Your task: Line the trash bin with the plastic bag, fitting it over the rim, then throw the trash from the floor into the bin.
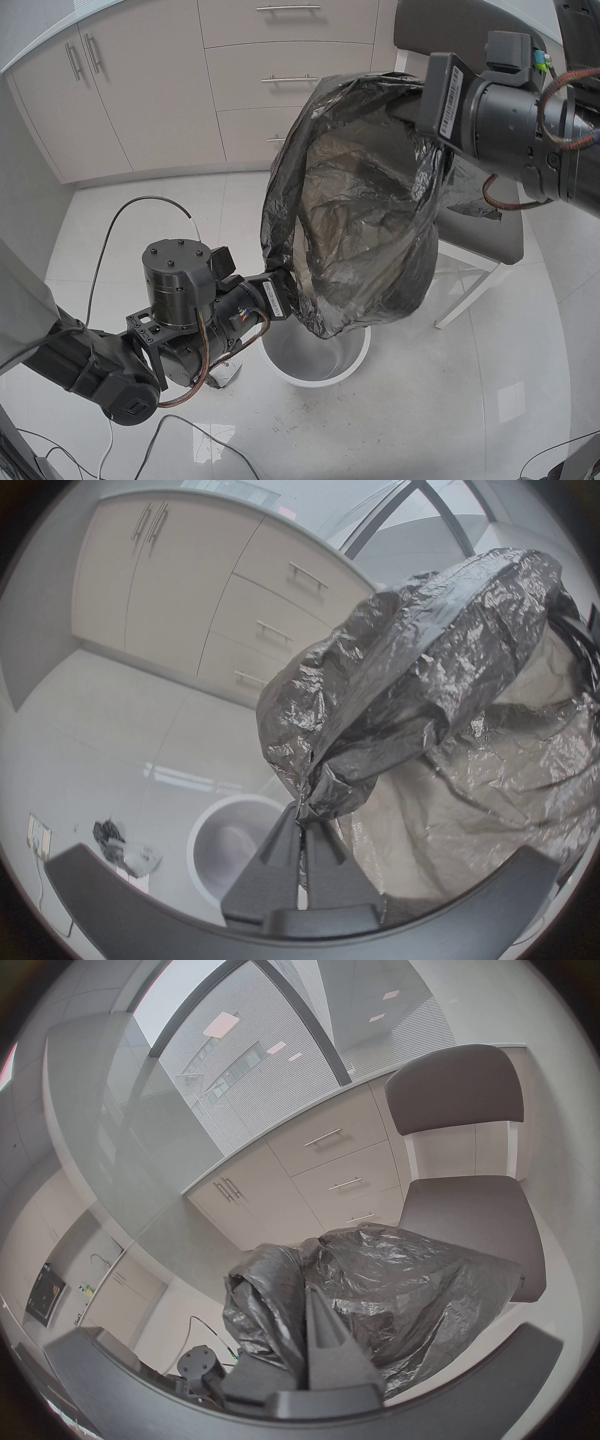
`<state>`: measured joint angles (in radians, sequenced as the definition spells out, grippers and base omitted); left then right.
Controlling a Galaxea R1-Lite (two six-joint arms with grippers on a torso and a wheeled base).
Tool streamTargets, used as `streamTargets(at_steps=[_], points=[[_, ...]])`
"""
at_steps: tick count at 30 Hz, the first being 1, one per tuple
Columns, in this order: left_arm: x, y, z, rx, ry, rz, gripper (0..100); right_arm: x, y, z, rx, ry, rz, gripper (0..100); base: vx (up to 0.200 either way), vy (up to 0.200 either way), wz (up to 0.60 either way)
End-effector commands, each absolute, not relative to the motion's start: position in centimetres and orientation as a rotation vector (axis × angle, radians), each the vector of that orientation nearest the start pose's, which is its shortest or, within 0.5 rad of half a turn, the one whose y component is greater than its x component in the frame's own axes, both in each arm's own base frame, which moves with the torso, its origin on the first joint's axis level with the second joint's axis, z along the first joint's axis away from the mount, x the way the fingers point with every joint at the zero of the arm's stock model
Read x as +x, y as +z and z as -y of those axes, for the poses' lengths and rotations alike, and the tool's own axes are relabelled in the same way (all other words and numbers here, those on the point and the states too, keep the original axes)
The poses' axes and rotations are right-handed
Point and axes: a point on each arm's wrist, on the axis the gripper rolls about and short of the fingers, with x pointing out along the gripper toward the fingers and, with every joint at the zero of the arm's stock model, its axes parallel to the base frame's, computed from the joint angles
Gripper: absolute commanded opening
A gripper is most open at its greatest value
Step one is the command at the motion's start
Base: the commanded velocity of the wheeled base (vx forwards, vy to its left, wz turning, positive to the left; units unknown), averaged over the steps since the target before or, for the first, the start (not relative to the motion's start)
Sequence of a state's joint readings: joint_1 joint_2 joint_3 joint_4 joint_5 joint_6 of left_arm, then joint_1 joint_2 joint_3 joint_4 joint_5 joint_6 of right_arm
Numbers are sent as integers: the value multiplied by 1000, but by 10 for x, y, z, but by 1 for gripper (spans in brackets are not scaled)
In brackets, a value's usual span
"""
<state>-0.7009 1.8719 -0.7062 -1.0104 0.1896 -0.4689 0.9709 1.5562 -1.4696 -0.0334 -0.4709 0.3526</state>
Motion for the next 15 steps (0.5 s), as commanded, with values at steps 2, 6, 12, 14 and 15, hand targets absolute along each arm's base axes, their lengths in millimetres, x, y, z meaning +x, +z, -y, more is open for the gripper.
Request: streamTargets(at_steps=[2, 6, 12, 14, 15], points=[[211, 172, 200, -517, -523, -336, 0, 152, 328, -221, 185, 499, -258, 0, 0, 0, 0], [194, 183, 196, -548, -552, -376, 0, 141, 327, -214, 149, 513, -293, 0, 0, 0, 0], [184, 188, 190, -580, -570, -412, 0, 125, 330, -193, 72, 598, -395, 0, 0, 0, 0], [183, 186, 190, -589, -568, -423, 0, 123, 328, -190, 56, 612, -424, 0, 0, 0, 0], [183, 186, 190, -589, -568, -423, 0, 123, 328, -190, 56, 612, -424, 0, 0, 0, 0]])
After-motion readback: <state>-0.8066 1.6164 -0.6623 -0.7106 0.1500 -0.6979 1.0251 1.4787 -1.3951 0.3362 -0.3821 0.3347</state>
